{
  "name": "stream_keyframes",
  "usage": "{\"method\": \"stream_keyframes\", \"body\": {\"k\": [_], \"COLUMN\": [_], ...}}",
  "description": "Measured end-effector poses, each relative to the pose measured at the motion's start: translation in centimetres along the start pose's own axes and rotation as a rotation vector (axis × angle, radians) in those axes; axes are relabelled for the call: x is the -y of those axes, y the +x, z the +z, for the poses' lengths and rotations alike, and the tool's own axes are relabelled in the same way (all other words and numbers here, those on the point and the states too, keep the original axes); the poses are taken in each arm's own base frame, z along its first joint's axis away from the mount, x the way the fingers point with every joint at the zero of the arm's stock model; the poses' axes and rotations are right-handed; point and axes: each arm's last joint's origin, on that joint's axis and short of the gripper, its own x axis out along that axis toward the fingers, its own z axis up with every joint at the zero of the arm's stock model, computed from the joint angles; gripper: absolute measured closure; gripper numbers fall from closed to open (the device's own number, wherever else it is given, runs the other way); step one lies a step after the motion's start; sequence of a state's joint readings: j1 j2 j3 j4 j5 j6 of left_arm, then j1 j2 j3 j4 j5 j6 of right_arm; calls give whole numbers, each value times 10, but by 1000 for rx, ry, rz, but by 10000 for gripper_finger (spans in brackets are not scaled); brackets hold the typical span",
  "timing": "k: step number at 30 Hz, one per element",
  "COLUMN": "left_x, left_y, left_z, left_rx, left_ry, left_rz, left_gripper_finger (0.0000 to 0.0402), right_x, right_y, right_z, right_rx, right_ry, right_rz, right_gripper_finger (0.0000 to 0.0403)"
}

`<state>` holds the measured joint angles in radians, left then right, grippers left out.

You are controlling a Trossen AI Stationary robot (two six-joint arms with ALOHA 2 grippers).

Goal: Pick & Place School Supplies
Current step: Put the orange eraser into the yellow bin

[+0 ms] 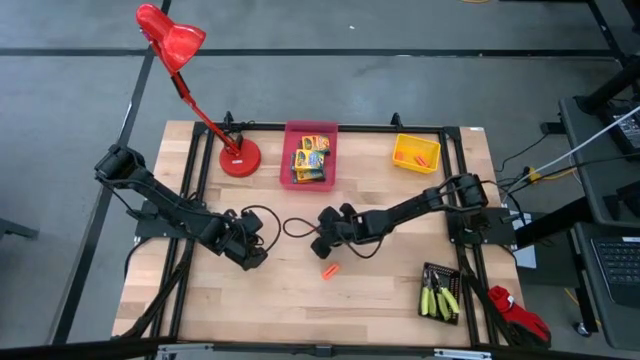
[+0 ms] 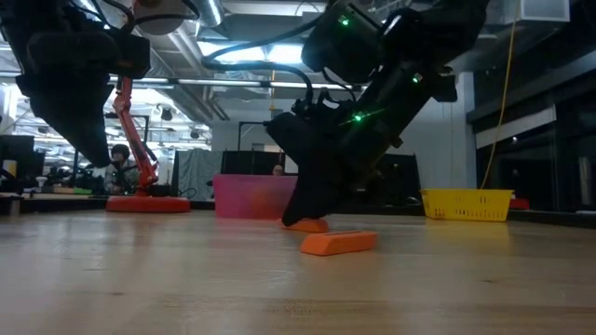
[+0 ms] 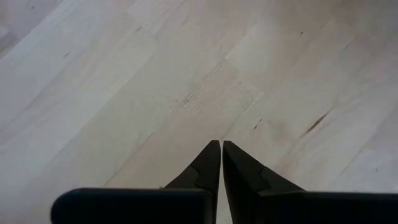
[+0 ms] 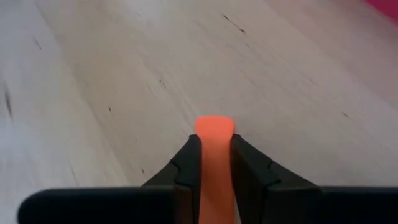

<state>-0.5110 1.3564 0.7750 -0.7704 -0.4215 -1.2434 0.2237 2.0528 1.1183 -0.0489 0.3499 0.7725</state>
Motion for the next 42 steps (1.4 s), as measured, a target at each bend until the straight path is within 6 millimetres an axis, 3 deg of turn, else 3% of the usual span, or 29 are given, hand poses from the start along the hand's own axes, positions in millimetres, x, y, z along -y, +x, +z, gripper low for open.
{"method": "stream_keyframes", "body": {"k": [7, 15, 23, 32, 42], "left_x": [0, 1, 2, 2, 3], "left_y": [0, -2, -4, -4, -4], "left_z": [0, -3, -4, -3, -3], "left_rx": [10, 58, 103, 148, 152], "left_ry": [-1, -13, -14, -18, -30], "left_rz": [3, 6, 8, 18, 17], "left_gripper_finger": [391, 392, 399, 398, 396], "right_x": [-11, -6, 5, 58, 154], "right_y": [-7, -23, -68, -117, -144], "right_z": [16, 21, 46, 83, 97], "right_rx": [-22, -129, -97, -58, -100], "right_ry": [-89, -183, -202, -120, 38], "right_rz": [-94, -267, -385, -628, -802], "right_gripper_finger": [342, 341, 340, 339, 339]}}
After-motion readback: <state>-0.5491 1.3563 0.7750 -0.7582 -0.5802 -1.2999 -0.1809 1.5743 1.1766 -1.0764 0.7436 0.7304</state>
